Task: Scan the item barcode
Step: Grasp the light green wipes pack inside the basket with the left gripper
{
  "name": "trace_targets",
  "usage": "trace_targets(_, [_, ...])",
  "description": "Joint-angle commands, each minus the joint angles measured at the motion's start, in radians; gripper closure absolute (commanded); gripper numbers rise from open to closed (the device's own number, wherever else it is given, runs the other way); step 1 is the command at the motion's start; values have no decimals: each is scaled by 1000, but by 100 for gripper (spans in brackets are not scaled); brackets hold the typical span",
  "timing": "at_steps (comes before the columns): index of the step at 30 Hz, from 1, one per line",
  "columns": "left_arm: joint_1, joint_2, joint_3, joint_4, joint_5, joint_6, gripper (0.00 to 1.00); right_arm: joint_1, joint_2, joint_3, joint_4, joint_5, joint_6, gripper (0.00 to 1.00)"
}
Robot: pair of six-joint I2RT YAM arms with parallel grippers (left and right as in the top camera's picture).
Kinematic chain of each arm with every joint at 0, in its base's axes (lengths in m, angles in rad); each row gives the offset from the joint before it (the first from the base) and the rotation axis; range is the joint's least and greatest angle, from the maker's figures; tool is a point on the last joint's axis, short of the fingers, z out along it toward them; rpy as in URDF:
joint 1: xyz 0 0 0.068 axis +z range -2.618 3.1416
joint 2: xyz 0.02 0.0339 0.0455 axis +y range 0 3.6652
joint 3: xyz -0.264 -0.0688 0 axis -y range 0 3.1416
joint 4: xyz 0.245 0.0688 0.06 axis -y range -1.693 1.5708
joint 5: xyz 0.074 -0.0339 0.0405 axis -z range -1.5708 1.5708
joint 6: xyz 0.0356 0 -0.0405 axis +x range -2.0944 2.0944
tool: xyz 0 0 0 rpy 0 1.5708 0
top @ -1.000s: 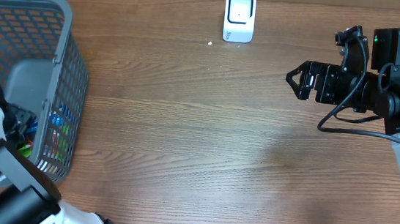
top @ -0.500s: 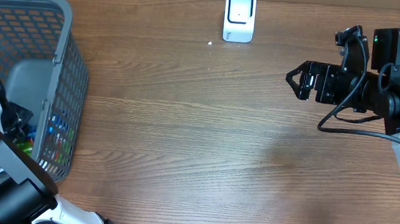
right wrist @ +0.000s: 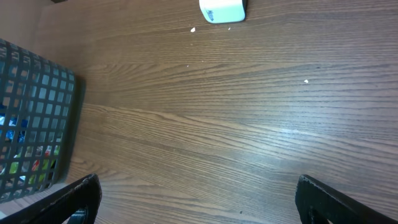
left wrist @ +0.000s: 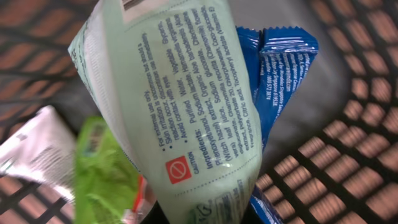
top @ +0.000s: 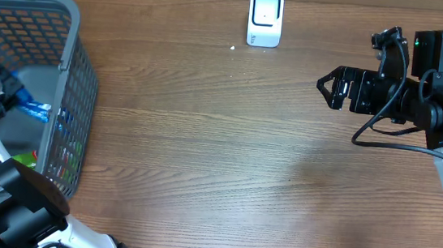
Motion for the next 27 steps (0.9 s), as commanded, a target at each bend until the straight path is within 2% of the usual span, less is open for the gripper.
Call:
trace_targets(1, [-50, -16, 26, 2, 69, 143, 91, 5, -2, 27, 5, -10, -4, 0])
trace_targets(4, [-74, -16, 26, 2, 64, 159, 78, 5, -3, 27, 5, -9, -4, 0])
trace_targets(5, [-78, -16, 26, 2, 61, 159, 78, 5, -2, 27, 5, -9, -4, 0])
trace_targets(6, [-80, -16, 26, 2, 57, 159, 80, 5, -2, 27, 5, -9, -4, 0])
trace_targets(8, [-81, -15, 26, 3, 57, 154, 96, 5, -3, 27, 5, -9, -4, 0])
trace_targets(18, [-81, -10, -2, 11, 2, 45, 96, 5, -3, 27, 5, -9, -4, 0])
trace_targets(19, [-83, -8, -2, 11, 5, 33, 93, 5, -3, 27, 5, -9, -4, 0])
trace_targets(20, [-84, -4, -2, 11, 10, 16, 79, 5, -2, 27, 5, -9, -4, 0])
trace_targets(22, [-89, 8, -8, 11, 10, -38, 40, 5, -2, 27, 8, -9, -4, 0])
trace_targets(23, [-91, 14, -15, 13, 9, -56, 26, 5, -2, 27, 9, -9, -4, 0])
trace_targets(24, [-93, 24, -24, 18, 10, -78, 15, 5, -2, 27, 12, -9, -4, 0])
trace_targets(27, [-101, 55, -65, 39, 9, -136, 5, 5, -3, 27, 14, -9, -4, 0])
